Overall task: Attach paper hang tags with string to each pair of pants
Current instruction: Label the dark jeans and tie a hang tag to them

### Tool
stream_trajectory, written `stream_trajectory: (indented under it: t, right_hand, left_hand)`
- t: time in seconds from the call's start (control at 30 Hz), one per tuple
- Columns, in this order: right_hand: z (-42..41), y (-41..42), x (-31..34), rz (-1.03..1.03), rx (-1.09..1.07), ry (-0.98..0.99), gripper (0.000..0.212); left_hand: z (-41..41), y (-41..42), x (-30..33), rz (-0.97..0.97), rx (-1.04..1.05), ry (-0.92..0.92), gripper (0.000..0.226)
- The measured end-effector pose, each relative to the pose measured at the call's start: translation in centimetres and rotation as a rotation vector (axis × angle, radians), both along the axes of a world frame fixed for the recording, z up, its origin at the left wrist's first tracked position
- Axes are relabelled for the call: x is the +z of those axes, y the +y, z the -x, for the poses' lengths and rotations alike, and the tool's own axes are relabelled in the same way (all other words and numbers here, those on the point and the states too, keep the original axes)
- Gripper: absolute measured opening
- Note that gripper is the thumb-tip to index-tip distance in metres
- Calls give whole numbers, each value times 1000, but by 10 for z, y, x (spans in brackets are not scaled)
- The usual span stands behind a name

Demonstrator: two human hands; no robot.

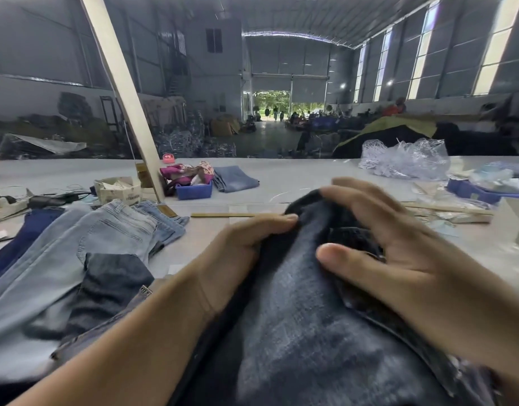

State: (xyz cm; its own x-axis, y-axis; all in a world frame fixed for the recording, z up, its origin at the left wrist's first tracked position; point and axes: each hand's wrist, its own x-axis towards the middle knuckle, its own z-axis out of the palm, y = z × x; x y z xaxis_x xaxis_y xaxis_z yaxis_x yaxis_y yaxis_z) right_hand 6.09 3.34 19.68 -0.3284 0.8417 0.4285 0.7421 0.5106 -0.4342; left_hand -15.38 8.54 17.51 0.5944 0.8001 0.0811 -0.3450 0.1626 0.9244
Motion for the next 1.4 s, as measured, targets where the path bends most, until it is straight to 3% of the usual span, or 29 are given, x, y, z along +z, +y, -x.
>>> stream_trajectory:
  t: [0.07,0.17,0.3,0.43,0.53,0.6,0.7,0.77,0.83,0.9,0.93,1.03,1.2,1.3,1.4]
  right_hand:
    - [31,13,-1,-97,-48,-102,79]
    - [29,32,-12,48,-31,-129,71]
    - [13,43,-34,225,59,9,45]
    - [1,48,-42,183,16,106,35]
    - [6,52,-36,202,100,61,41]
    - [16,52,-26,341,242,86,61]
    - [38,56,-14,534,434,48,71]
    - [53,58,-13,520,411,-86,50]
    - [57,62,-13,408,329,-138,28]
    - [53,65,-12,241,167,-22,20]
    - [49,67,-10,166,74,96,22]
    - [38,72,-8,80,-94,411,27]
    - [43,76,-13,24,-185,446,29]
    - [43,73,-12,33,-142,465,19]
    - [47,78,-13,95,-98,326,8]
  left_hand:
    - [-1,-1,-7,11,-76,12,28]
    - [13,2,-18,28,-118,155,27]
    - [50,-2,-21,-90,-271,420,39]
    - [78,-8,-19,-169,-381,562,49]
    - [79,-10,-15,-96,-192,473,58]
    - [74,-5,-2,-60,-61,312,63]
    - [63,1,22,-93,-58,278,52]
    - [59,5,27,-108,5,414,39]
    - [62,12,19,-263,181,669,32]
    - [70,19,9,-483,361,963,27]
    - [74,19,3,-502,374,1000,29]
    - [89,12,-17,-423,227,967,42]
    - [129,-2,-30,-335,14,895,28]
    - [132,-6,-24,-389,258,805,5]
    - [127,0,1,-454,605,564,27]
